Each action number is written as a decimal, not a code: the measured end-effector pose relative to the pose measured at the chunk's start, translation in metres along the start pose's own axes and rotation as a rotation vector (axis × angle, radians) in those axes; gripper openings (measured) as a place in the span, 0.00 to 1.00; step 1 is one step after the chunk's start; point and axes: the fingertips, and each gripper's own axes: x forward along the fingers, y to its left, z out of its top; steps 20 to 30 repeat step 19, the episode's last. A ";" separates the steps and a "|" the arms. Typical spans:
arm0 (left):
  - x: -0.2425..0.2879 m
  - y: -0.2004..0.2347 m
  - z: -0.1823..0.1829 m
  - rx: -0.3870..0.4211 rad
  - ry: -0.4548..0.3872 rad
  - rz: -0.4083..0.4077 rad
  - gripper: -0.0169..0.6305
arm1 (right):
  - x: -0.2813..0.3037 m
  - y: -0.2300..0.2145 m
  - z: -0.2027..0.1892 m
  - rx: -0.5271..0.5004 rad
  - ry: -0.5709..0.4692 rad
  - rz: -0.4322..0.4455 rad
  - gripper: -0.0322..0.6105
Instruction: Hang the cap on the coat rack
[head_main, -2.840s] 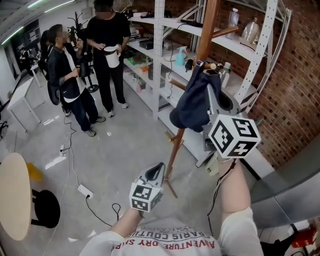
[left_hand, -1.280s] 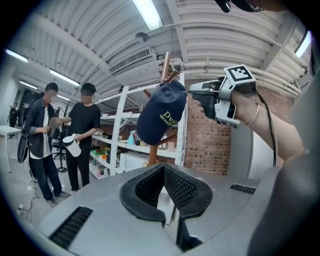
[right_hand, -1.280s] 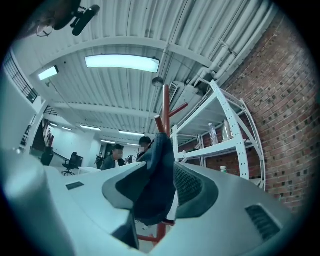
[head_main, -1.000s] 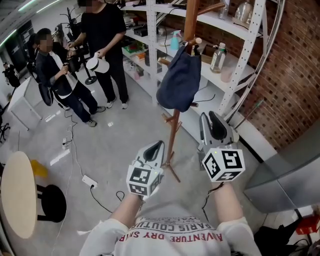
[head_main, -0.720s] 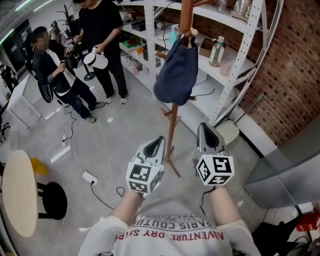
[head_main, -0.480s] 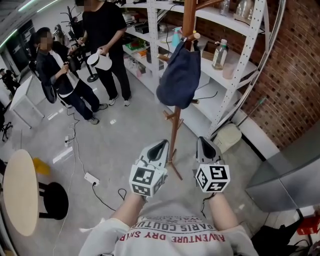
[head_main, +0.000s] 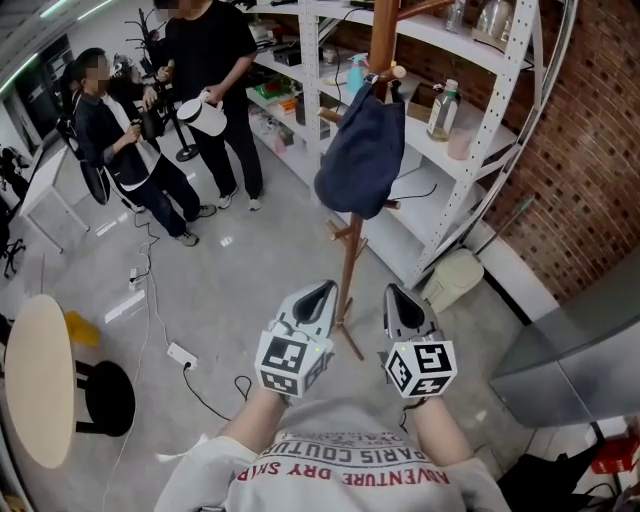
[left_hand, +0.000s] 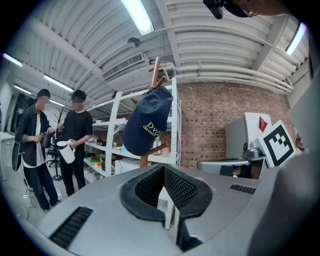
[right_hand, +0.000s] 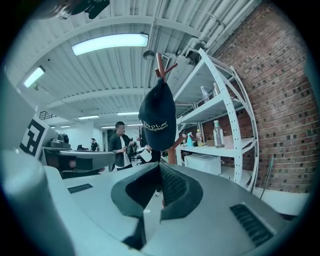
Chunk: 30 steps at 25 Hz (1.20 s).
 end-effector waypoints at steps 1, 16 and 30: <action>0.000 0.000 0.001 0.004 -0.003 -0.001 0.04 | 0.000 0.001 0.002 -0.004 -0.007 0.001 0.07; 0.003 0.006 0.001 0.028 -0.009 0.011 0.04 | 0.004 -0.007 0.004 0.002 -0.031 -0.023 0.07; 0.004 0.005 -0.001 0.029 -0.006 0.010 0.04 | 0.003 -0.010 0.003 0.000 -0.035 -0.036 0.07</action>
